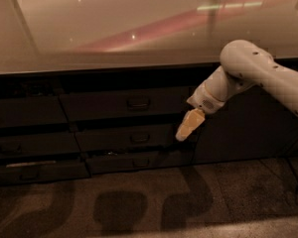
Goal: Open top drawer
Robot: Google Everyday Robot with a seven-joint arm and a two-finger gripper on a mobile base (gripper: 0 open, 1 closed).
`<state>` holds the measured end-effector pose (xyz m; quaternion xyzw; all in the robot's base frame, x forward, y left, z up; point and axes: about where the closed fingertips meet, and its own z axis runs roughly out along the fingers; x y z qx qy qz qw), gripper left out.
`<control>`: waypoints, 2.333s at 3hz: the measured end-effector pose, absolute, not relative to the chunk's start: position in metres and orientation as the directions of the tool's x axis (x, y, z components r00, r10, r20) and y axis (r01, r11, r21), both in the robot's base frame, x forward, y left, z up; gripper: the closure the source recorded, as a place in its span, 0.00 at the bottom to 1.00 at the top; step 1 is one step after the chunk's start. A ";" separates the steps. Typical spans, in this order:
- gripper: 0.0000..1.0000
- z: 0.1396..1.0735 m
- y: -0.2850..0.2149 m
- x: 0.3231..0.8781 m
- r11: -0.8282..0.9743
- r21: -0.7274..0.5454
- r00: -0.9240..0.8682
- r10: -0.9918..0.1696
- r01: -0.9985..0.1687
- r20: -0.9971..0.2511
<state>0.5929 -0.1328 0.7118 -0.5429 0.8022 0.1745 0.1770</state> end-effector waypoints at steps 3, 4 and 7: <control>0.00 0.714 -0.132 0.597 0.363 -0.002 -0.317 -0.816 -0.932 -0.483; 0.00 0.746 -0.141 0.569 0.410 -0.205 -0.285 -0.845 -0.889 -0.453; 0.00 0.766 -0.130 0.572 0.397 -0.298 -0.264 -0.878 -0.868 -0.400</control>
Offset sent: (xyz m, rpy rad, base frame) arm 0.0063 -0.0019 0.0091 0.0038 -0.0334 0.0033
